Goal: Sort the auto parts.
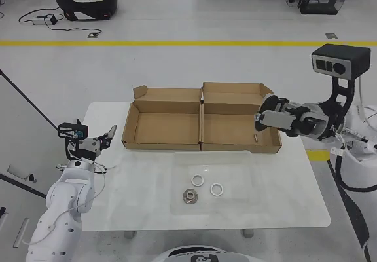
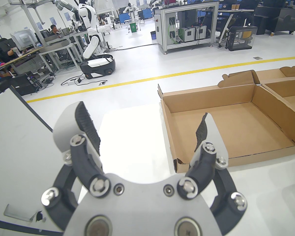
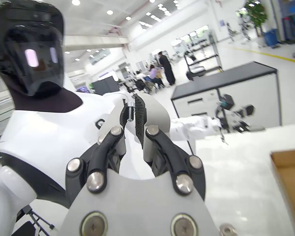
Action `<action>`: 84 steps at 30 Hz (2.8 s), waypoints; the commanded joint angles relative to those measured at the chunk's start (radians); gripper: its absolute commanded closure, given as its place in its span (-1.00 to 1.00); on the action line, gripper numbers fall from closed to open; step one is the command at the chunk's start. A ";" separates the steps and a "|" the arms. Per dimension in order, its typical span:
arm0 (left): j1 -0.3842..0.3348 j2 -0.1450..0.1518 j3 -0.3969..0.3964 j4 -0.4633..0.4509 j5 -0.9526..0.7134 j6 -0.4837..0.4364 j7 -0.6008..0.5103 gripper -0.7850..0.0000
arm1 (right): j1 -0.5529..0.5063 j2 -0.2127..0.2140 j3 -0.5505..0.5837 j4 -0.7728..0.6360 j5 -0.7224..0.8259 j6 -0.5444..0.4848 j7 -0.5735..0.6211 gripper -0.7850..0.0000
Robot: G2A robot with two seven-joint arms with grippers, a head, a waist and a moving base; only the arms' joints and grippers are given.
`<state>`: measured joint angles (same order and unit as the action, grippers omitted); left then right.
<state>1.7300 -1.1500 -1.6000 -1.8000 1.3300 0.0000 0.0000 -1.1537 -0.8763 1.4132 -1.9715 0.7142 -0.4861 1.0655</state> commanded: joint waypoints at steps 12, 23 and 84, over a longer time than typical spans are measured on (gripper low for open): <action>0.000 0.000 0.000 0.000 0.000 0.000 0.000 -1.00 | 0.133 0.022 0.017 0.025 -0.401 0.207 0.154 1.00; 0.000 0.000 0.000 0.000 0.000 0.000 0.000 -1.00 | 0.524 -0.028 -0.317 0.281 -0.634 0.211 0.248 1.00; 0.000 0.000 0.000 0.000 0.000 0.000 0.000 -1.00 | 0.806 -0.414 -1.093 1.364 -1.297 0.106 0.130 1.00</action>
<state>1.7300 -1.1500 -1.6000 -1.8000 1.3300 0.0000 0.0000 -0.3429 -1.2841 0.3228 -0.6170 -0.5795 -0.3800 1.2046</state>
